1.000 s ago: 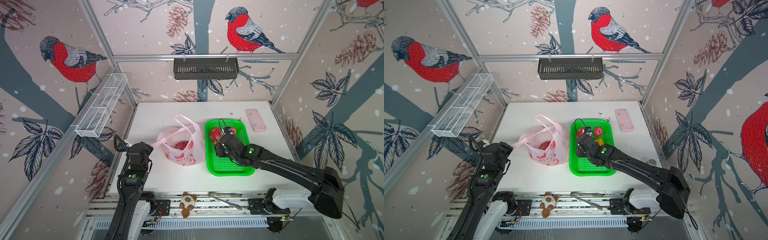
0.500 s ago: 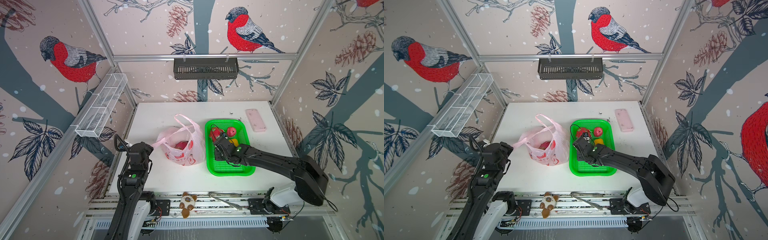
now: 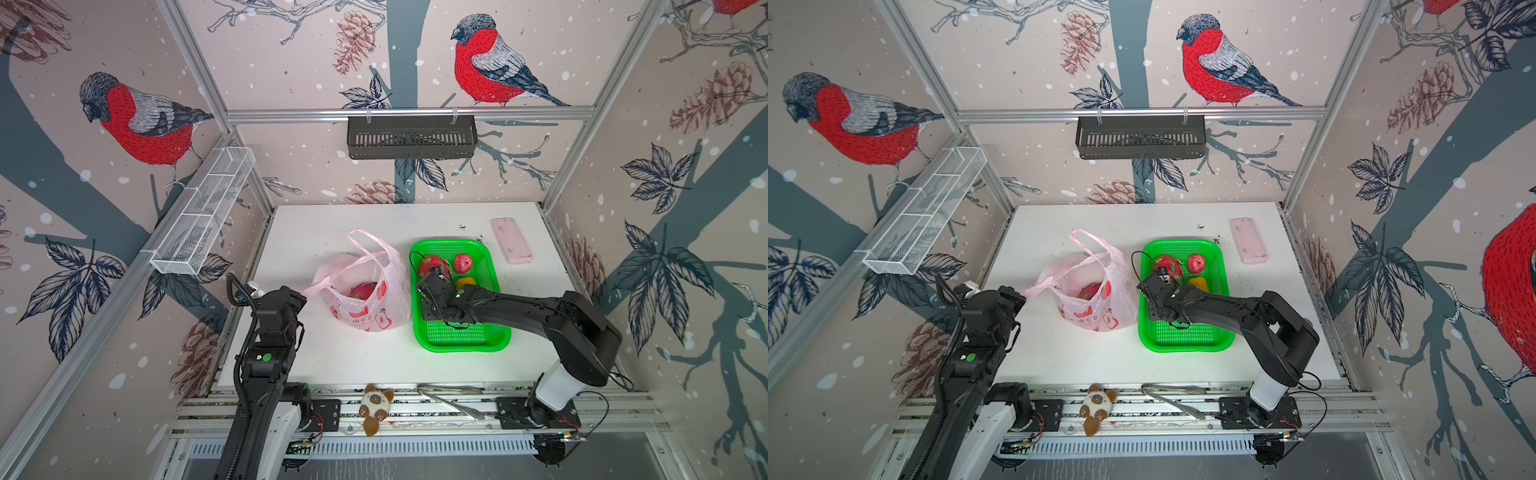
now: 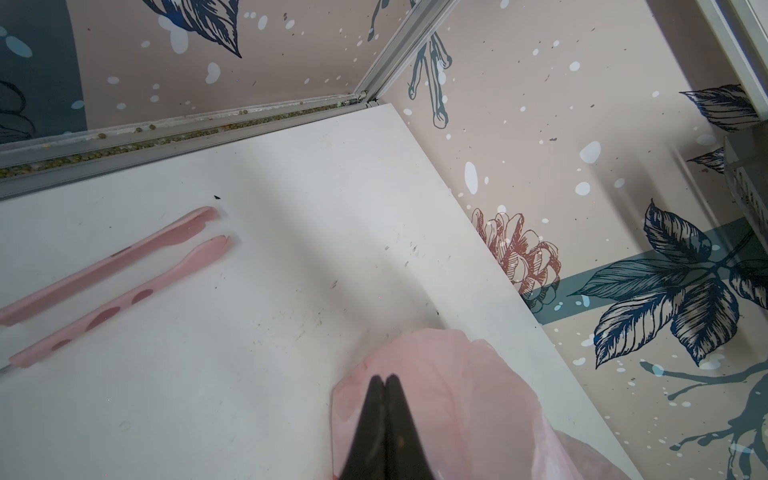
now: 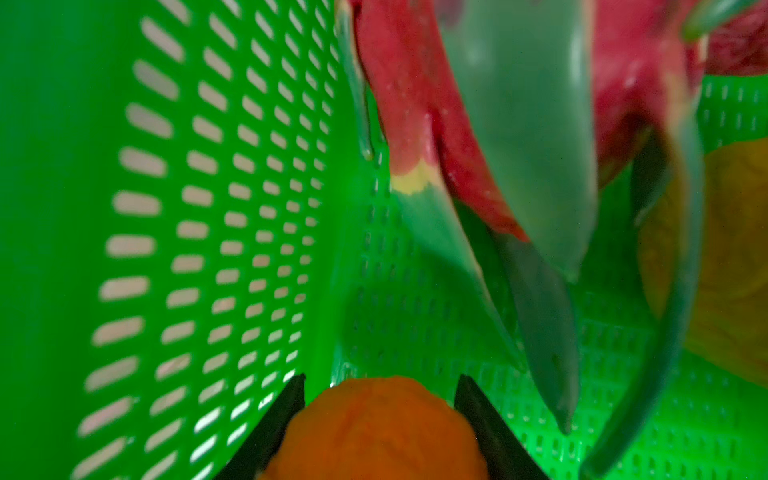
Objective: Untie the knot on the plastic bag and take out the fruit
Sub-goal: 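Carry the orange over the green basket and lower it in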
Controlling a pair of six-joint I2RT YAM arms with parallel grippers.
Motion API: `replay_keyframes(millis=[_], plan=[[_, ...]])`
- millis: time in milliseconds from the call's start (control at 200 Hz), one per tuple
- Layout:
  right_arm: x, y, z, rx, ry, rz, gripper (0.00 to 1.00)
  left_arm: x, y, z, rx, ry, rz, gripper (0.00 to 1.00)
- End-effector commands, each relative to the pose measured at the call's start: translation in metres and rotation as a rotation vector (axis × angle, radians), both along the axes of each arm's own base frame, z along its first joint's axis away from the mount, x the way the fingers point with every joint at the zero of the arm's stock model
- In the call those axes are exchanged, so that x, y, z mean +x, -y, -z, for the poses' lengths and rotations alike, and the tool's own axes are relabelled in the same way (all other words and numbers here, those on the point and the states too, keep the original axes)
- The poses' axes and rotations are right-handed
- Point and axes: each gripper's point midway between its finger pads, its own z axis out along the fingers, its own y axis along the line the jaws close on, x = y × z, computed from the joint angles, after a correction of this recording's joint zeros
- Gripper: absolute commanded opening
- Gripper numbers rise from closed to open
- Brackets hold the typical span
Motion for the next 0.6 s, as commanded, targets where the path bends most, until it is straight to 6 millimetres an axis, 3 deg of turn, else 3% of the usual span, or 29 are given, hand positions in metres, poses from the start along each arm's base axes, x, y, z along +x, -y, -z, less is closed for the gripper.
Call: replay_keyframes(millis=[0,395,595], plan=[[0.004,-0.004,0.002,0.002,0.007,-0.012,0.53,0.001,-0.004,-0.006,0.020,0.018,-0.012,0.00],[0.008,-0.006,0.014,-0.014,-0.014,-0.011,0.80,0.002,-0.006,-0.008,0.034,0.023,-0.015,0.00],[0.008,-0.005,0.012,-0.010,-0.010,-0.007,0.86,0.002,-0.007,-0.012,0.043,0.032,-0.013,0.00]])
